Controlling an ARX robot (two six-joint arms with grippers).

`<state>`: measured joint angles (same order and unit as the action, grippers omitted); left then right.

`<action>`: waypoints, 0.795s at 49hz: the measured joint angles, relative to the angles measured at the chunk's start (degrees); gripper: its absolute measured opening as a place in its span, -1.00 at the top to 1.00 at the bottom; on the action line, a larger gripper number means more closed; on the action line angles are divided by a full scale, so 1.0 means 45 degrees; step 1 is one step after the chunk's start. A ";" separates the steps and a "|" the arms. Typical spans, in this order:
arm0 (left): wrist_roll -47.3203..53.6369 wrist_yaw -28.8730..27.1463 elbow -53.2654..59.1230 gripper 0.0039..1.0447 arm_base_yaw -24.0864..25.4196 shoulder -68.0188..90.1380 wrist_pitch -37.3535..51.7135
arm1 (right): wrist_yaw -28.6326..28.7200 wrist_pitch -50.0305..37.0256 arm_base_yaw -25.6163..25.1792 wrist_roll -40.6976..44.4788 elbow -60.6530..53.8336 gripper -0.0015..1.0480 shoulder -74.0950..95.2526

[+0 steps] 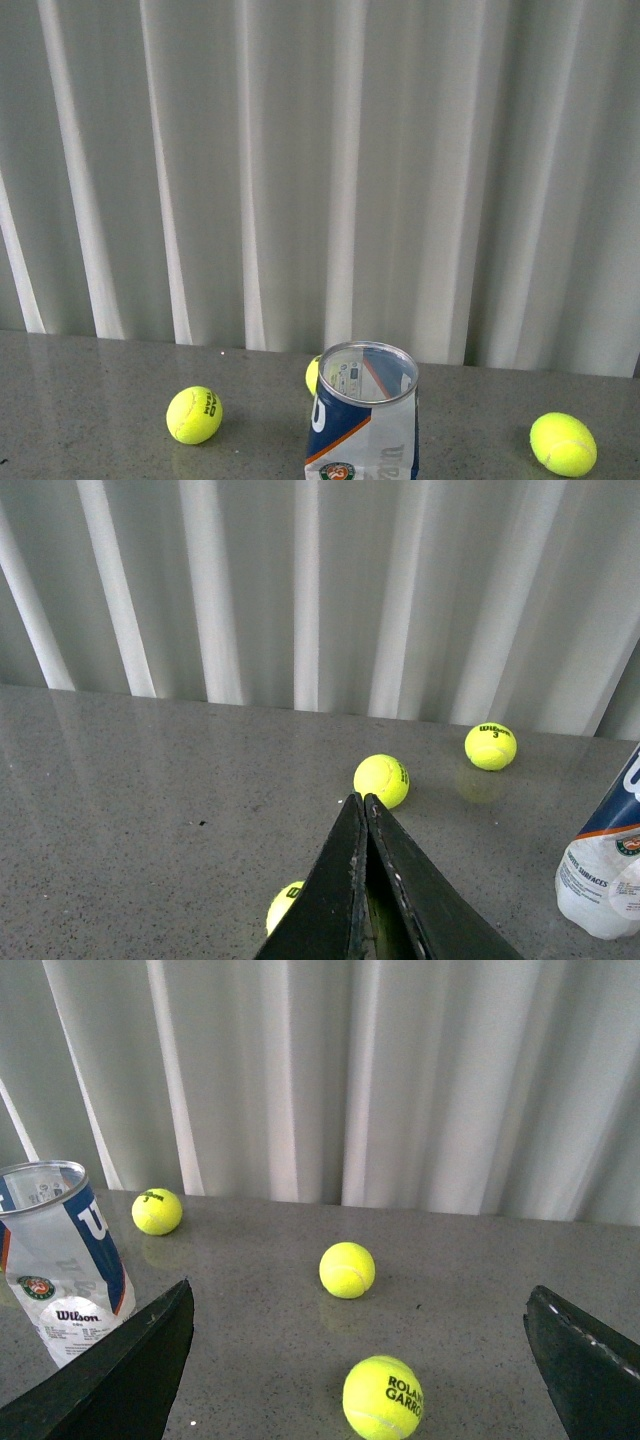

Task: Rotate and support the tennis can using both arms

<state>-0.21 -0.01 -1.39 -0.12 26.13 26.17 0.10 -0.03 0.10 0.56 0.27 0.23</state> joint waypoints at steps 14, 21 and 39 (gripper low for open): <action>0.0000 0.0000 0.0000 0.93 0.0000 -0.1535 -0.1496 | 0.0000 0.0000 0.0000 0.0000 0.0000 -0.87 0.0000; 0.0000 0.0000 0.0000 0.93 0.0000 -0.2181 -0.2137 | 0.0000 0.0000 0.0000 0.0000 0.0000 -0.87 0.0000; 0.0000 0.0000 0.0000 0.93 0.0000 -0.3395 -0.3351 | 0.0000 0.0000 0.0000 0.0005 0.0000 -0.87 0.0000</action>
<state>-0.21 -0.01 -1.39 -0.12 10.85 11.09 0.10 -0.03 0.10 0.58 0.27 0.23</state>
